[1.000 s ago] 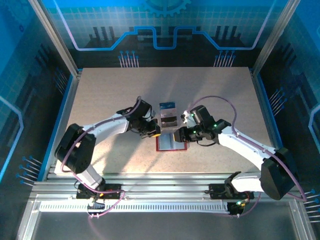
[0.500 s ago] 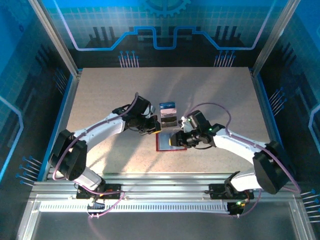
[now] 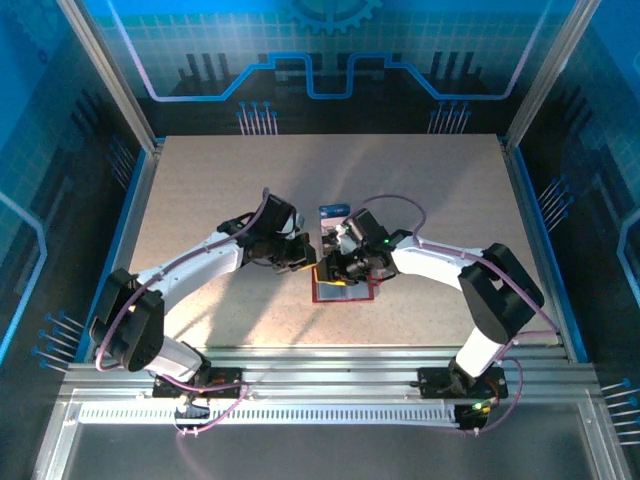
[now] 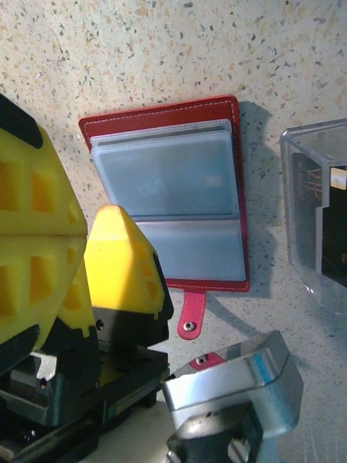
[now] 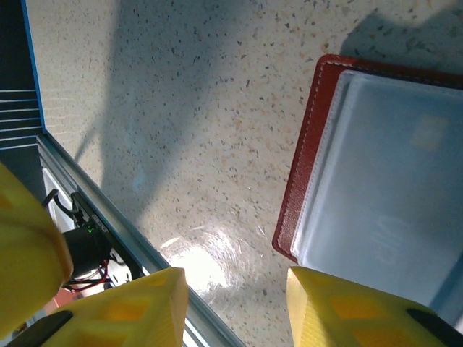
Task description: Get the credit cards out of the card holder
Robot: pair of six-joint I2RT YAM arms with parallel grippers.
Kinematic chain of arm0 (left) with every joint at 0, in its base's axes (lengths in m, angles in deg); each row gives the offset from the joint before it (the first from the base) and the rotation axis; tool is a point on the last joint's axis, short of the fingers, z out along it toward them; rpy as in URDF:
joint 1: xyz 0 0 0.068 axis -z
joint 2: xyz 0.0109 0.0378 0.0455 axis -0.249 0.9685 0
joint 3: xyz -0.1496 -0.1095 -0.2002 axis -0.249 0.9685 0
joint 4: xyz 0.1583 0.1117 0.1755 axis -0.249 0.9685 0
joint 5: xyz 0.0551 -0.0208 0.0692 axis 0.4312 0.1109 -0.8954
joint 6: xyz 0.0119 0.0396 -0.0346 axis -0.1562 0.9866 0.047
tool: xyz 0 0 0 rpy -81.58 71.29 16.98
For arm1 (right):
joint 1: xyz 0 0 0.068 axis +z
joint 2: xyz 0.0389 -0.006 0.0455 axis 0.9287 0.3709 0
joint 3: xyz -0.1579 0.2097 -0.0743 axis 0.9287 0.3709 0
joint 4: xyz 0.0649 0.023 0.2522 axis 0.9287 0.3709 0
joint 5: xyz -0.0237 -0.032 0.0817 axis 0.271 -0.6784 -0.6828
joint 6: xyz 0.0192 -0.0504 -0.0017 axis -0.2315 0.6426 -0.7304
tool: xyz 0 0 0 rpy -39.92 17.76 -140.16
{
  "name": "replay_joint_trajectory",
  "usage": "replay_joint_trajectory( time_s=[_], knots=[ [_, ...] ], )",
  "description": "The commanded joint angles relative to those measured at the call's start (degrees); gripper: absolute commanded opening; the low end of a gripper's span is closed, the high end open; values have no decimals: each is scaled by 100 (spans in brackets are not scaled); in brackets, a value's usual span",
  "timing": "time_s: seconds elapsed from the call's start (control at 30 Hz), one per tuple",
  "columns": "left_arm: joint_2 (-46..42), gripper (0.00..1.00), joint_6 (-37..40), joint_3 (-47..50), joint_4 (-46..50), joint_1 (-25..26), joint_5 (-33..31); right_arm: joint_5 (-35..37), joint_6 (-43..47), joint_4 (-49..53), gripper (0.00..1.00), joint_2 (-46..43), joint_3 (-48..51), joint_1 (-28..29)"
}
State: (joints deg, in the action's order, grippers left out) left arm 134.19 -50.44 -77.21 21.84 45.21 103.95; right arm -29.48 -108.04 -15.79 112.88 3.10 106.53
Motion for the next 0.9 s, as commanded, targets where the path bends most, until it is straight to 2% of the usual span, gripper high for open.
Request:
replay_joint_trajectory(
  time_s=[0.0,0.27,0.4,0.63,0.87],
  knots=[
    [-115,2,-129,79,-47,-68,-140,-236,-150,-153,41,262,-153,107],
    [-286,2,-174,467,-105,-318,-109,-209,-149,-194,41,696,-311,245],
    [-334,1,-156,590,-232,-422,-105,-38,4,165,41,861,-501,256],
    [-247,1,-96,673,-460,-442,-24,271,215,688,42,972,-716,273],
    [-103,0,-86,813,-604,-444,69,312,235,778,43,1112,-723,287]
  ],
)
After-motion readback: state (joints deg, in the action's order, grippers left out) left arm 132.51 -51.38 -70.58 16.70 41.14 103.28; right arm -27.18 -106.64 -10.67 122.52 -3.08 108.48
